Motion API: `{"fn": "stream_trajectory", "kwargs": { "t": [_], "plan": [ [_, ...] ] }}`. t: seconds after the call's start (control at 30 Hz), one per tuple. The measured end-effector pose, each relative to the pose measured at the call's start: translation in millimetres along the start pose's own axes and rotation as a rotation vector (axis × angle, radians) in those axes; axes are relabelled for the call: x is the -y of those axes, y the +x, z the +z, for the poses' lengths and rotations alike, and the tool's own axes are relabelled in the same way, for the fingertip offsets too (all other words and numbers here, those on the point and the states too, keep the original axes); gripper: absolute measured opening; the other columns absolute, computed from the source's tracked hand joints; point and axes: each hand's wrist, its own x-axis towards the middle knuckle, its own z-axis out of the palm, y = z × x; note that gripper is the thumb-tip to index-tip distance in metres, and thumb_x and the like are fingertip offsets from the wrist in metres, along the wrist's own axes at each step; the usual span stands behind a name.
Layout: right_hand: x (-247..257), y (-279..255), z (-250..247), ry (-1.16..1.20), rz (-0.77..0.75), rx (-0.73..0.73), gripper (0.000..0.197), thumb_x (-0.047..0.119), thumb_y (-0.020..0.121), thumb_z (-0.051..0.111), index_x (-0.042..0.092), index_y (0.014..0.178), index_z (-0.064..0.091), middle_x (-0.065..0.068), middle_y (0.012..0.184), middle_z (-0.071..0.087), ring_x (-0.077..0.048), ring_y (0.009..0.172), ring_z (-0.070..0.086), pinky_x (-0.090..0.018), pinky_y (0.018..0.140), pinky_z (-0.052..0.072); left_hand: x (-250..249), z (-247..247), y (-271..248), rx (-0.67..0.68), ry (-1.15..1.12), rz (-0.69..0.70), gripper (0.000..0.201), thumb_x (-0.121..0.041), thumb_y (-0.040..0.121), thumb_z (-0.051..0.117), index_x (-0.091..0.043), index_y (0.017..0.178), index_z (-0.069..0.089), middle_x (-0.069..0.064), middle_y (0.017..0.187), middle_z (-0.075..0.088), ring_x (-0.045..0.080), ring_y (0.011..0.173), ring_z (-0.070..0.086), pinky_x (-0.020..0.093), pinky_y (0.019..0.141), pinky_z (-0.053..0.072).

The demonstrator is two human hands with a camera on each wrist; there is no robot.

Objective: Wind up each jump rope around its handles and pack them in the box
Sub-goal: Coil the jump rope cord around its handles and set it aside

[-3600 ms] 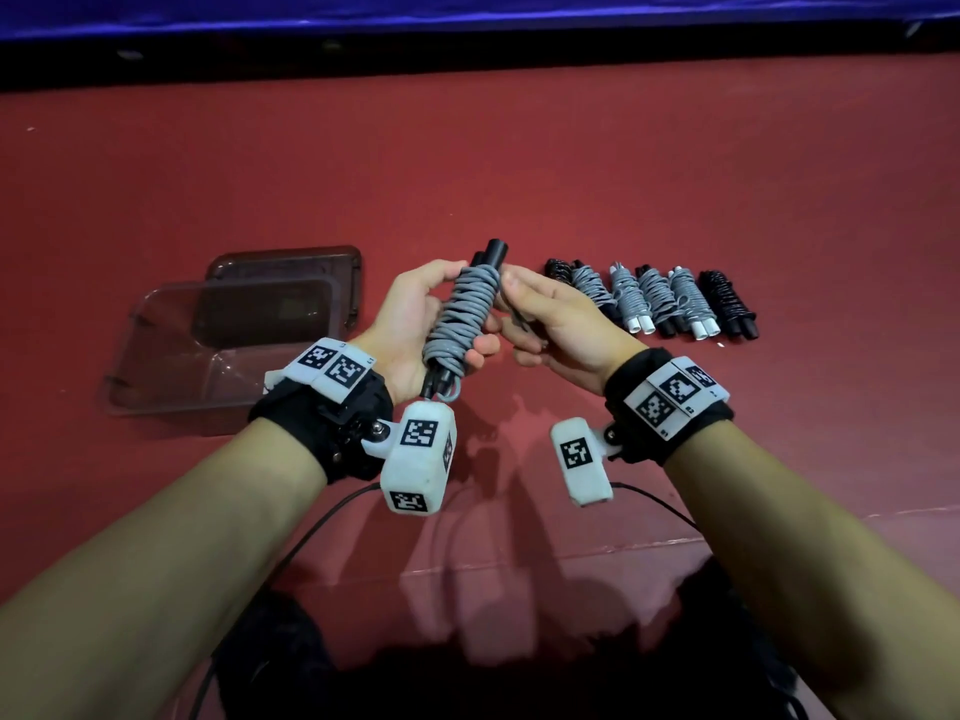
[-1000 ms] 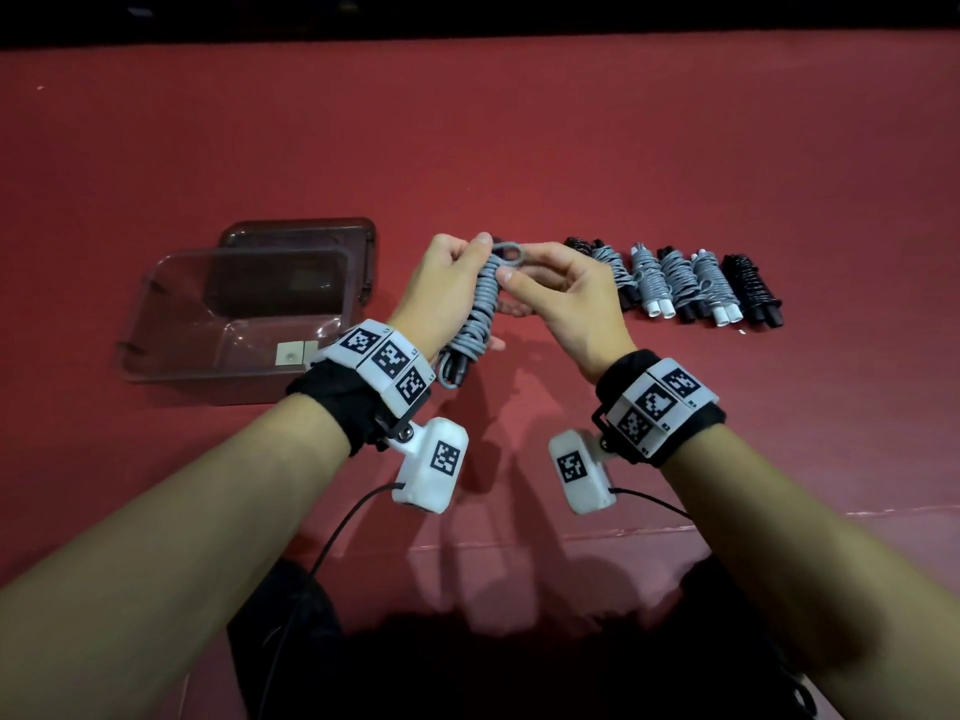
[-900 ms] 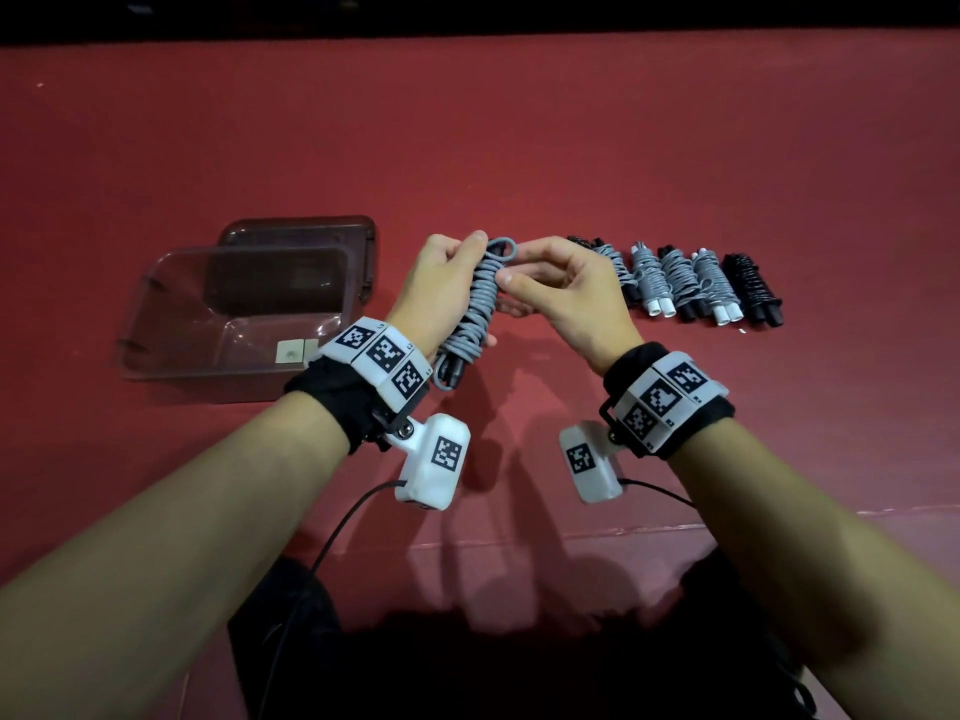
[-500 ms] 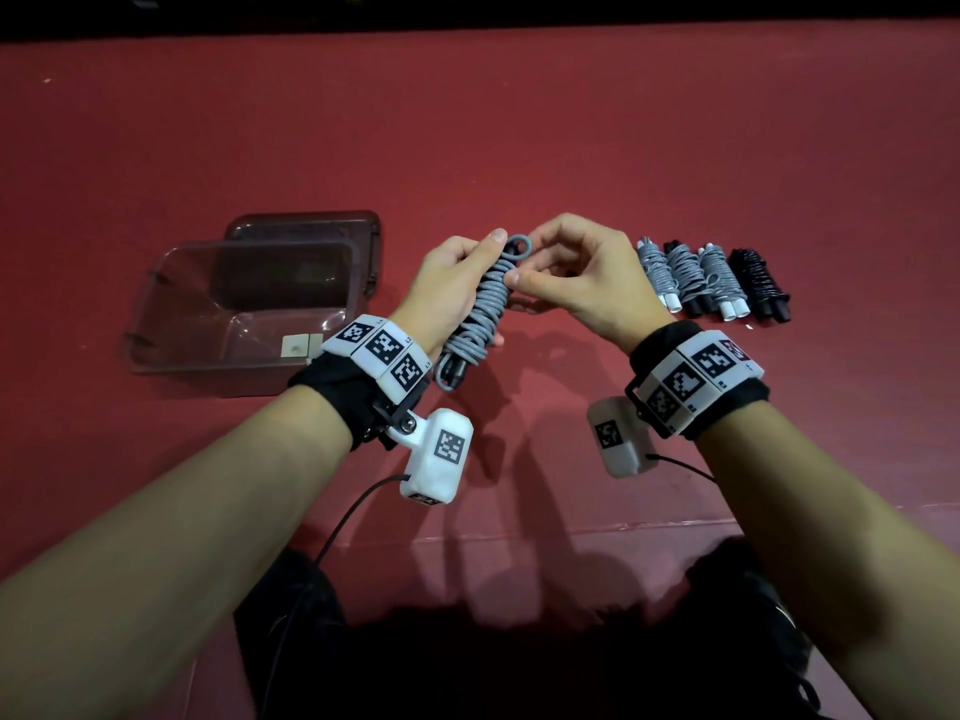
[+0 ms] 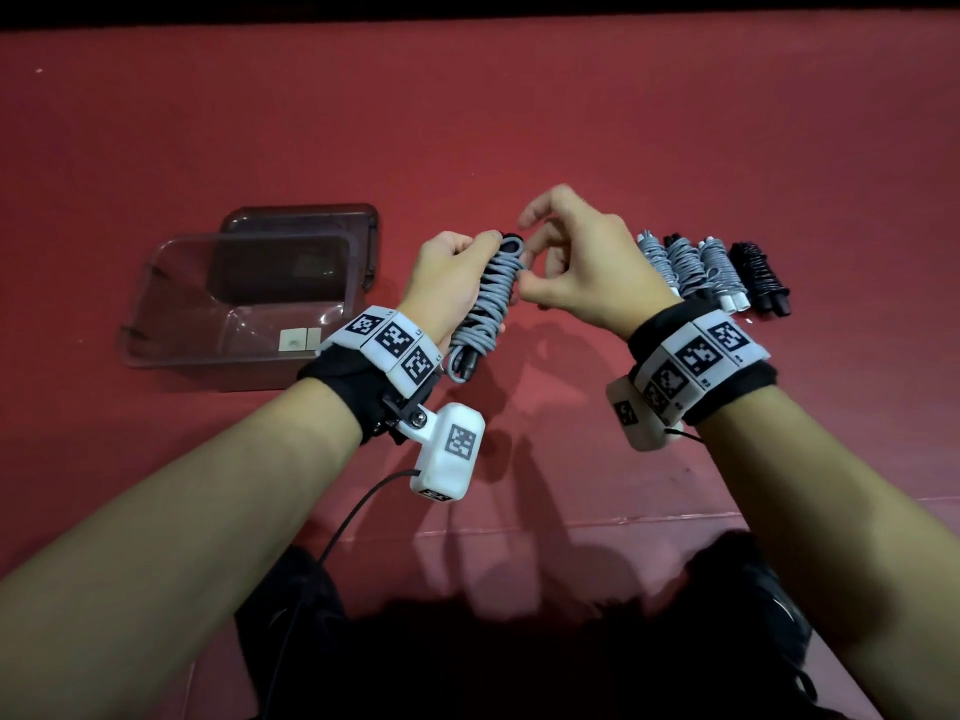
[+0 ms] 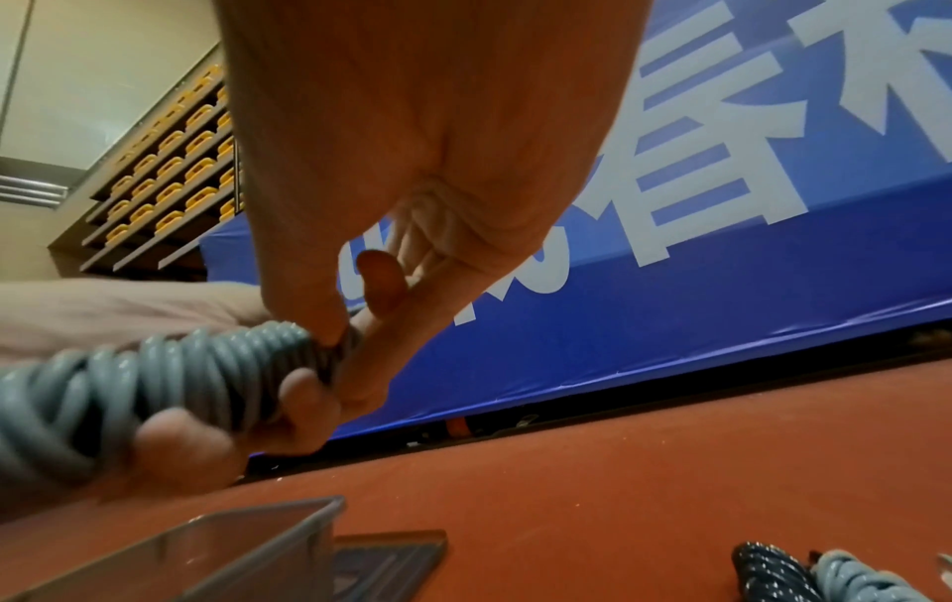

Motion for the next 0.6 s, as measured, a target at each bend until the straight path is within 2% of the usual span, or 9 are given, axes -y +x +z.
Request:
{"fn": "stream_trajectory", "kwargs": {
  "t": [0.1, 0.13, 0.2, 0.3, 0.37, 0.43, 0.53, 0.6],
  "plan": [
    [-2.2, -1.1, 10.5, -0.121, -0.049, -0.105, 0.023, 0.028, 0.08, 0.074, 0.021, 0.102, 0.072, 0.012, 0.081, 0.071, -0.002, 0.058, 0.057, -0.026, 0.069, 0.052, -0.2, 1.1, -1.6, -0.05, -0.005, 0.007, 0.028, -0.034, 0.092, 0.066, -0.011, 0.094, 0.05, 0.019, 0.065, 0.065, 0.028, 0.043, 0.058, 0.042, 0.051, 0.055],
    [-2.5, -1.4, 13.7, -0.164, -0.064, -0.126, 0.022, 0.031, 0.082, 0.071, 0.021, 0.101, 0.076, 0.011, 0.082, 0.072, -0.004, 0.058, 0.057, -0.028, 0.071, 0.052, 0.8, 1.0, -1.3, -0.075, 0.017, 0.014, 0.029, -0.036, 0.089, 0.067, -0.012, 0.093, 0.052, 0.019, 0.069, 0.066, 0.028, 0.045, 0.059, 0.042, 0.051, 0.055],
    [-2.5, -1.5, 19.0, -0.254, -0.085, -0.143, 0.023, 0.031, 0.083, 0.066, 0.018, 0.097, 0.078, 0.003, 0.084, 0.074, -0.012, 0.062, 0.059, -0.034, 0.072, 0.053, 1.7, 0.5, -0.2, -0.149, 0.162, 0.048, 0.027, -0.038, 0.087, 0.068, -0.015, 0.09, 0.054, 0.009, 0.072, 0.066, 0.023, 0.049, 0.062, 0.032, 0.049, 0.052],
    [-2.2, -1.8, 25.1, -0.393, -0.151, -0.121, 0.024, 0.029, 0.085, 0.056, 0.014, 0.09, 0.074, -0.003, 0.077, 0.066, -0.026, 0.065, 0.059, -0.042, 0.064, 0.052, 3.7, -0.7, 3.1, -0.209, 0.372, 0.128, 0.022, -0.039, 0.091, 0.064, -0.019, 0.089, 0.056, -0.003, 0.082, 0.061, 0.014, 0.067, 0.059, 0.028, 0.054, 0.044],
    [-2.0, -2.7, 27.6, -0.437, -0.197, -0.136, 0.026, 0.029, 0.086, 0.052, 0.012, 0.089, 0.072, -0.002, 0.075, 0.061, -0.029, 0.063, 0.058, -0.043, 0.059, 0.051, 3.1, -0.6, 3.2, -0.197, 0.41, 0.156, 0.021, -0.038, 0.092, 0.062, -0.019, 0.092, 0.056, -0.004, 0.087, 0.06, 0.013, 0.071, 0.056, 0.027, 0.055, 0.038],
    [-2.8, -3.1, 27.4, -0.423, -0.212, -0.203, 0.025, 0.028, 0.089, 0.053, 0.012, 0.093, 0.073, -0.003, 0.077, 0.062, -0.03, 0.062, 0.058, -0.043, 0.057, 0.051, 0.6, -0.8, 2.2, -0.192, 0.411, 0.164, 0.02, -0.039, 0.092, 0.062, -0.02, 0.091, 0.055, -0.003, 0.088, 0.062, 0.014, 0.072, 0.058, 0.028, 0.057, 0.04],
    [-6.7, -5.9, 25.4, -0.409, -0.286, -0.313, 0.021, 0.028, 0.092, 0.063, 0.015, 0.102, 0.077, -0.004, 0.098, 0.066, -0.022, 0.066, 0.057, -0.033, 0.055, 0.049, -3.6, -2.3, 2.8, -0.184, 0.379, 0.196, 0.021, -0.037, 0.088, 0.065, -0.022, 0.085, 0.05, 0.002, 0.087, 0.063, 0.022, 0.075, 0.065, 0.037, 0.062, 0.052],
    [-11.6, -8.2, 25.4, -0.424, -0.339, -0.341, 0.021, 0.028, 0.093, 0.065, 0.013, 0.102, 0.077, -0.005, 0.108, 0.067, -0.02, 0.068, 0.059, -0.032, 0.056, 0.05, -6.0, -2.6, 1.6, -0.171, 0.4, 0.222, 0.022, -0.036, 0.087, 0.066, -0.021, 0.085, 0.05, 0.003, 0.087, 0.063, 0.026, 0.077, 0.067, 0.04, 0.066, 0.054]
  ]
}}
